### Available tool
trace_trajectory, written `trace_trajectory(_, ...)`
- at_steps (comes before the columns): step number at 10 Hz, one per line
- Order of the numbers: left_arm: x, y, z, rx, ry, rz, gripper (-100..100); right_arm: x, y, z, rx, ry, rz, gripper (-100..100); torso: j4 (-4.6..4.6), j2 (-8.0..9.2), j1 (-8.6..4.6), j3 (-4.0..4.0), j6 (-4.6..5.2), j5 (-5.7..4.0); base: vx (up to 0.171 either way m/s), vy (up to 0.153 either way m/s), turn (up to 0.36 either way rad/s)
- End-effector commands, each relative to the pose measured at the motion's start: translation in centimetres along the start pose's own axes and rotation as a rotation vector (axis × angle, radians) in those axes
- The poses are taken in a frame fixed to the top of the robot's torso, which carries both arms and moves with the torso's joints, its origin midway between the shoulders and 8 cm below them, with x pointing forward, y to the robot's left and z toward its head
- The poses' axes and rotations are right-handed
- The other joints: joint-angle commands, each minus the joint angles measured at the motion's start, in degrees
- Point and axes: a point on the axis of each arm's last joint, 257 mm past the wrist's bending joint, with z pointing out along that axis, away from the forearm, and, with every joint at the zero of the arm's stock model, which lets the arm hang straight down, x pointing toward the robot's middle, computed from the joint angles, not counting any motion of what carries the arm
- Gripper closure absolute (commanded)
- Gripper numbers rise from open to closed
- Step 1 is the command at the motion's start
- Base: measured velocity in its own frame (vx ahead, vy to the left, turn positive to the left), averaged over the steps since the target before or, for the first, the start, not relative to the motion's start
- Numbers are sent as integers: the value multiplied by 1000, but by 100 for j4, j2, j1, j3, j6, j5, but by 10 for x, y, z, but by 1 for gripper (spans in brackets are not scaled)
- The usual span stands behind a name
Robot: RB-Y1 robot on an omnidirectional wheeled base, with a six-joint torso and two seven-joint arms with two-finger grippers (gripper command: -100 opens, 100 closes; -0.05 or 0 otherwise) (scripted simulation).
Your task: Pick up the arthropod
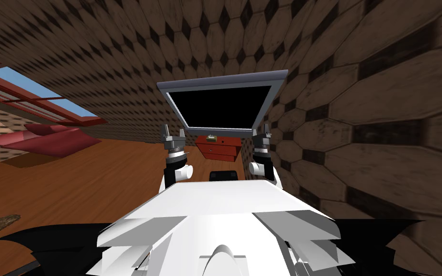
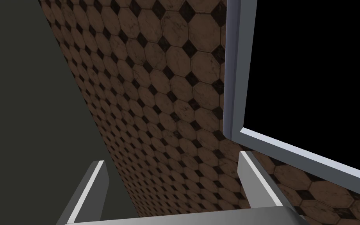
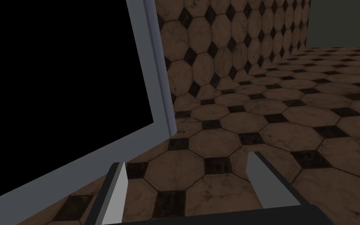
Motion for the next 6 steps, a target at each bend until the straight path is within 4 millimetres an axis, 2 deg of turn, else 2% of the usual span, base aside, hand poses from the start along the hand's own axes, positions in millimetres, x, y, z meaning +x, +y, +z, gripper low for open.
trace_trajectory(1,0,0,0,0,0,0,0,6,-6,-1,14,39,-21,-100,0,0,0,0,0,0,4,-5,26)
trace_trajectory(5,0,0,0,0,0,0,0,27,-41,-8,80,164,-89,-100,-3,-13,-13,-7,-1,-3,28,-28,53)
trace_trajectory(6,0,0,0,0,0,0,0,27,-41,-8,80,164,-89,-100,-4,-16,-19,-9,-1,-4,32,-37,21)
